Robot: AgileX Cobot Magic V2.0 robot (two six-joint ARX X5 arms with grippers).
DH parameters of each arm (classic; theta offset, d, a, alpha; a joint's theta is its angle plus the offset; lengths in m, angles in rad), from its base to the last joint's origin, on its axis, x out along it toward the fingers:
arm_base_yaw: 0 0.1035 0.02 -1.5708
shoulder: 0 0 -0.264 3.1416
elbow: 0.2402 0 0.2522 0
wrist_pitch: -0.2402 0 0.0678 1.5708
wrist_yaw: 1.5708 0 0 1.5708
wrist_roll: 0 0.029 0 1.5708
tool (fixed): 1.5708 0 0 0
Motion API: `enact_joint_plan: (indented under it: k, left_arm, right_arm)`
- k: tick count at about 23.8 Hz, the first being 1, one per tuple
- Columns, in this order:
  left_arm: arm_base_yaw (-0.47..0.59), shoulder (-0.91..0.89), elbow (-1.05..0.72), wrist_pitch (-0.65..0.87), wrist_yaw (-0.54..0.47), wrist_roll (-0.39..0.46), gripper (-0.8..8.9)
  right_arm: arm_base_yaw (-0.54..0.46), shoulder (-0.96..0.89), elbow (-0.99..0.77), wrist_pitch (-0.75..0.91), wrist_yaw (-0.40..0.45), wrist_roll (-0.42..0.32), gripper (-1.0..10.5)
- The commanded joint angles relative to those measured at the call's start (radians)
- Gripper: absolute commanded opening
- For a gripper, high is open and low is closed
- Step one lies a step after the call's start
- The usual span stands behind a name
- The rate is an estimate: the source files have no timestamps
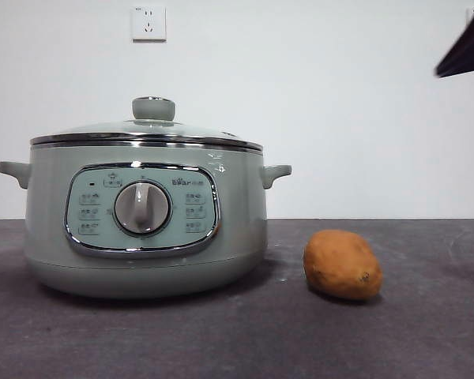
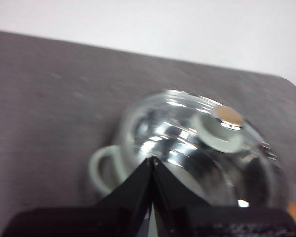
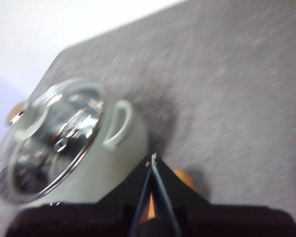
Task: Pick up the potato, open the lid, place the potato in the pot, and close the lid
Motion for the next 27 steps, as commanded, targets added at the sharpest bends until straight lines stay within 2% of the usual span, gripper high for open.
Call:
enact_joint_plan:
  k: [1,4,5,8,9,10,13,17,20,23,27]
  left_arm:
    - [0.002,0.069,0.04,-0.003,0.108,0.02,-0.05]
    - [0.002,0.128,0.077,-0.002,0.214,0.02,-0.05]
    - [0.002,0.143,0.085,-0.002,0.237,0.02,-0.05]
    - [0.001,0.169,0.102,-0.002,0.256,0.019,-0.04]
    - [0.001,0.172,0.104,-0.002,0.256,0.019,-0.05]
    - [0.001,0.172,0.104,-0.002,0.256,0.019,-0.04]
    - [0.001,0.172,0.104,-0.002,0.256,0.019,-0.05]
    - [0.001,0.172,0.104,-0.002,0.256,0.019,-0.05]
    - [0.001,0.172,0.104,-0.003,0.256,0.016,-0.04]
    - [0.001,0.172,0.104,-0.003,0.257,0.016,-0.04]
    - [0.001,0.172,0.104,-0.019,0.257,0.016,-0.04]
  right_arm:
    - [0.001,0.082,0.041,-0.015,-0.126,-0.051,0.0]
    - [0.007,0.146,0.063,-0.029,-0.202,-0.07,0.2]
    - [0.014,0.16,0.063,-0.028,-0.205,-0.072,0.7]
    - [0.043,0.19,0.063,-0.03,-0.19,-0.072,3.7]
    - [0.055,0.196,0.063,-0.03,-0.185,-0.072,4.5]
    - [0.066,0.201,0.064,-0.03,-0.169,-0.072,4.8]
    - [0.131,0.217,0.068,-0.034,-0.053,-0.072,4.8]
    - [0.293,0.292,0.155,-0.149,0.228,-0.095,4.8]
    - [0.401,0.403,0.243,-0.212,0.418,-0.101,5.4]
    - [0.445,0.513,0.286,-0.219,0.492,-0.093,5.4]
    - [0.446,0.649,0.291,-0.201,0.52,-0.072,5.4]
